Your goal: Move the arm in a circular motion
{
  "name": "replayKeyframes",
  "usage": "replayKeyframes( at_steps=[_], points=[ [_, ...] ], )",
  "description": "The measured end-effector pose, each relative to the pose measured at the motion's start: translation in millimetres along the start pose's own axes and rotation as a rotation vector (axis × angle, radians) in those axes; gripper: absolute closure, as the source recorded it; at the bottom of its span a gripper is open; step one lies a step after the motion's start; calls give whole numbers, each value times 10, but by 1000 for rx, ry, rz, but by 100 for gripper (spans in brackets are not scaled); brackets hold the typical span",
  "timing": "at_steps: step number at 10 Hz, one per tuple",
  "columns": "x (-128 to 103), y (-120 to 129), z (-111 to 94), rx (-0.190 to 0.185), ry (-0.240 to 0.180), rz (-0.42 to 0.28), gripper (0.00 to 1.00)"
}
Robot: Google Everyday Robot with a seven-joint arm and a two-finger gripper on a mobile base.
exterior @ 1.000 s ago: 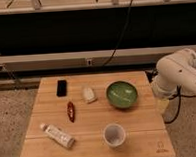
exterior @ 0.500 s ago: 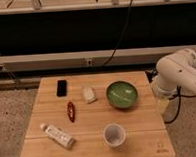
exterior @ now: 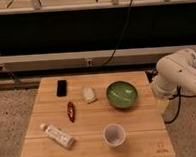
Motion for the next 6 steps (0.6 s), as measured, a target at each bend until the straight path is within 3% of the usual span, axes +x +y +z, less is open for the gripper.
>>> replayKeyframes(
  at_steps=[2, 6],
  points=[
    [-12, -12, -1, 1, 1, 0, 20],
    [-357, -224, 19, -9, 15, -19, 20]
  ],
)
